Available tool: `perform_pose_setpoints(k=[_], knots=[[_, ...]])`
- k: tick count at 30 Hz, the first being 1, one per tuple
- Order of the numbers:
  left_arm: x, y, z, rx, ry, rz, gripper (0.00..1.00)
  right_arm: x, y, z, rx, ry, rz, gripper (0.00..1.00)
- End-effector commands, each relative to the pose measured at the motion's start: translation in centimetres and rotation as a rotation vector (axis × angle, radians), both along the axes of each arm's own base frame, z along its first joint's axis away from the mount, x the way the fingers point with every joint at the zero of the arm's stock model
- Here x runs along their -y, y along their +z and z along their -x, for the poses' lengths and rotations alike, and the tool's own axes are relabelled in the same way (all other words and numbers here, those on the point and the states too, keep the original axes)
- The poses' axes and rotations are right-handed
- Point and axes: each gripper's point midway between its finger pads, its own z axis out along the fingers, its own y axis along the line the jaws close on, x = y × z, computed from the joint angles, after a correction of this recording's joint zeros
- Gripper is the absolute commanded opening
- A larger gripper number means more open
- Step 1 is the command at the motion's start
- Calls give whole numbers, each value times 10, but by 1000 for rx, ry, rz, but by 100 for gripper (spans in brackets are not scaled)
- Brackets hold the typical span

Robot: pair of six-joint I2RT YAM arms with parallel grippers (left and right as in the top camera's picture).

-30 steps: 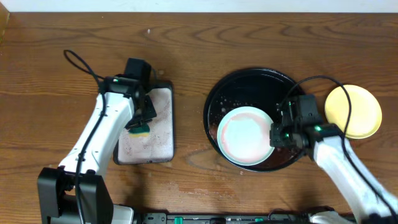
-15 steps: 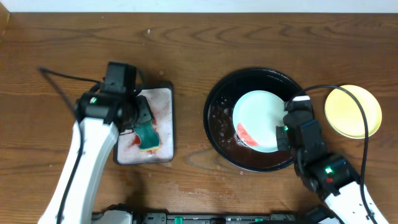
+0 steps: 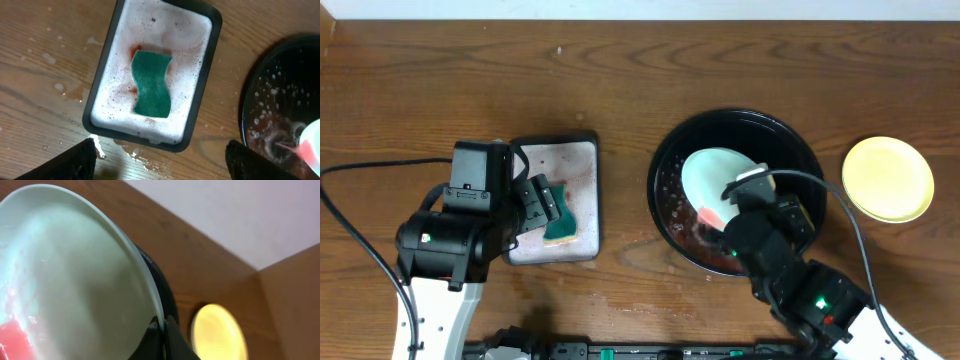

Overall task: Clean dirty plates on tray and stack at the side
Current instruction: 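Lift the pale green plate upright off the black tray with the right gripper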

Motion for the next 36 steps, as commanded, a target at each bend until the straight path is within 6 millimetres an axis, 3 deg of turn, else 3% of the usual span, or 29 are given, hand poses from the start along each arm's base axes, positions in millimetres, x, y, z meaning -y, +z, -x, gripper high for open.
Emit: perform_pose_setpoints(k=[1, 9, 17, 36], knots=[[-1, 3, -2, 4, 7, -3, 83, 6, 20, 3, 75, -28, 127, 1], [-1, 2, -3, 2, 7, -4, 83, -12, 25, 12, 91, 66, 230, 1], [-1, 2, -3, 2, 7, -4, 84, -4, 38, 16, 151, -1, 273, 1], [-1, 2, -2, 1, 7, -4, 84, -4, 39, 16, 156, -5, 269, 1]])
